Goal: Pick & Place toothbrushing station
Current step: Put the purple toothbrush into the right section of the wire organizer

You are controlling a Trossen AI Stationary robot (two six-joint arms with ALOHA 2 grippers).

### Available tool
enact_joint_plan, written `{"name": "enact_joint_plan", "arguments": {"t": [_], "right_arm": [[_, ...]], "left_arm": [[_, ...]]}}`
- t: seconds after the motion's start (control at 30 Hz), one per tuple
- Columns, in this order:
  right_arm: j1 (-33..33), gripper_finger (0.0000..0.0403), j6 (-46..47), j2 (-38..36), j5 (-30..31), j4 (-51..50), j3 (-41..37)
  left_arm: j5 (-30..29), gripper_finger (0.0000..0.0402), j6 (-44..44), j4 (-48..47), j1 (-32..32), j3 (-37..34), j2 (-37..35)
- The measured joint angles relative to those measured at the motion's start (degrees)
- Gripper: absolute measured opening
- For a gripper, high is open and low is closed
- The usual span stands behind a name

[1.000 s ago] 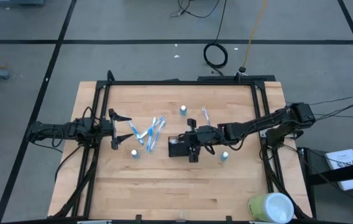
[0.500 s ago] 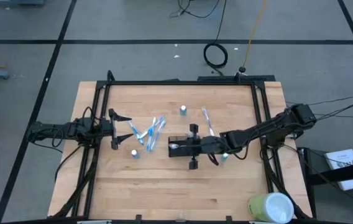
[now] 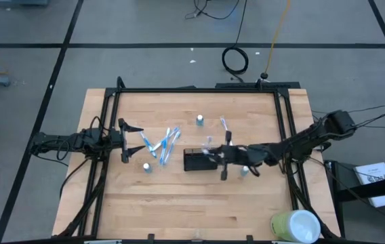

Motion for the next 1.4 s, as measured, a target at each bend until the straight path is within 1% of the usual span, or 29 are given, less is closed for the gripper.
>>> {"name": "enact_joint_plan", "arguments": {"t": [0.1,0.17,0.27,0.6,0.7,0.93,1.13,1.23,1.4], "right_arm": [[-0.5,0.0007,1.1,0.0,-1.6,10.0,-5.4],[-0.9,0.0007,3.0,1.3,-3.0,15.8,-7.8],[-0.9,0.0007,3.1,4.1,-3.0,20.3,-9.3],[-1.7,0.0008,3.4,8.7,-3.1,23.5,-9.2],[-1.8,0.0008,5.0,11.4,-3.1,25.3,-9.1],[-1.9,0.0008,6.1,19.2,-3.1,33.4,-9.1],[-1.9,0.0009,6.1,21.8,-3.0,35.1,-9.2],[-1.9,0.0023,6.0,21.7,-2.9,34.7,-9.1],[-1.9,0.0074,5.7,21.4,-3.0,34.7,-9.2]], "left_arm": [[0.0,0.0351,0.0,0.0,0.0,0.0,0.0],[0.0,0.0351,0.0,0.0,0.0,0.0,0.0],[0.0,0.0351,0.0,0.0,0.0,0.0,0.0],[0.0,0.0351,0.0,0.0,0.0,0.0,0.0],[0.0,0.0351,0.0,0.0,0.0,0.0,0.0],[0.0,0.0351,0.0,0.0,0.0,0.0,0.0],[0.0,0.0351,0.0,0.0,0.0,0.0,0.0],[0.0,0.0351,0.0,0.0,0.0,0.0,0.0],[0.0,0.0351,0.0,0.0,0.0,0.0,0.0]]}}
